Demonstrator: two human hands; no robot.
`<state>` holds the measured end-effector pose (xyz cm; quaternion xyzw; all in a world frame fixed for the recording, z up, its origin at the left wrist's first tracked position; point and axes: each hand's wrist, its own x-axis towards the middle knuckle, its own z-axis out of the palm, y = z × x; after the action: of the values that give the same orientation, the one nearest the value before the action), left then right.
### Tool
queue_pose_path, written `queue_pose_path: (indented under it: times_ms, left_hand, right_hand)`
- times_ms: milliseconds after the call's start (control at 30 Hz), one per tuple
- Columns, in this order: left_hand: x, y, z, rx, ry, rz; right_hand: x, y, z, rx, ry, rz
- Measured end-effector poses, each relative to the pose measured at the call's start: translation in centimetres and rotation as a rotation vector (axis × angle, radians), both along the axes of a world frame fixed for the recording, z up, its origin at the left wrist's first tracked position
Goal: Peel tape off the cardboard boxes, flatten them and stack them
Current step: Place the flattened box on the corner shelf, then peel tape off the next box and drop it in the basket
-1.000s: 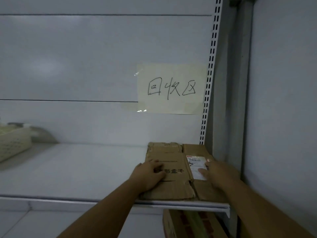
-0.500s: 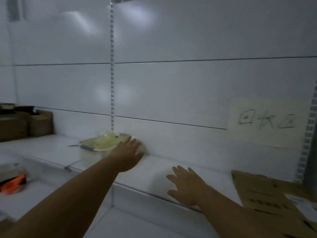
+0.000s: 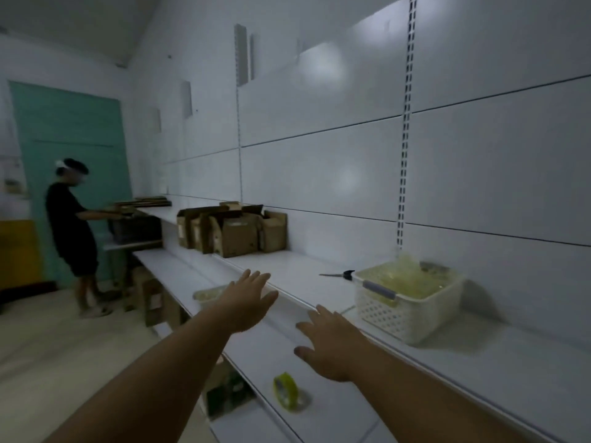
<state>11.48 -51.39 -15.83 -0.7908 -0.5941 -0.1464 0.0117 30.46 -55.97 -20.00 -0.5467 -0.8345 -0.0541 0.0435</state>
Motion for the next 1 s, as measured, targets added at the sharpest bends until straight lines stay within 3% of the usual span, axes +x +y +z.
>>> queue_pose_path:
  times_ms: [133, 333, 467, 667, 900, 1000]
  left_hand:
    - [-3.5, 3.3, -0.9, -0.039, 0.157, 0.106]
    - [-8.0, 8.2, 1.7, -0.018, 0.04, 0.275]
    - [-10.3, 12.0, 0.4, -0.021, -0.211, 0.253]
    - [-15.3, 18.6, -1.6, -0.057, -0.055, 0.275]
    - [-20.8, 27.5, -1.1, -0.073, -0.137, 0.171]
    - [-23.0, 31.2, -1.0, -0.088, -0.17, 0.142]
  right_hand:
    - [-2.2, 5.6, -0.4, -0.013, -0.029, 0.086]
    - [-5.7, 14.9, 1.1, 0.026, 0.072, 0.161]
    - [-8.7, 19.3, -0.6, 0.033, 0.171, 0.203]
    - [-12.9, 26.1, -1.6, 0.023, 0.075, 0.214]
    - [-19.2, 34.1, -0.4, 0.039, -0.009, 0.158]
    - [-21.1, 36.9, 0.4, 0.054, 0.052, 0.129]
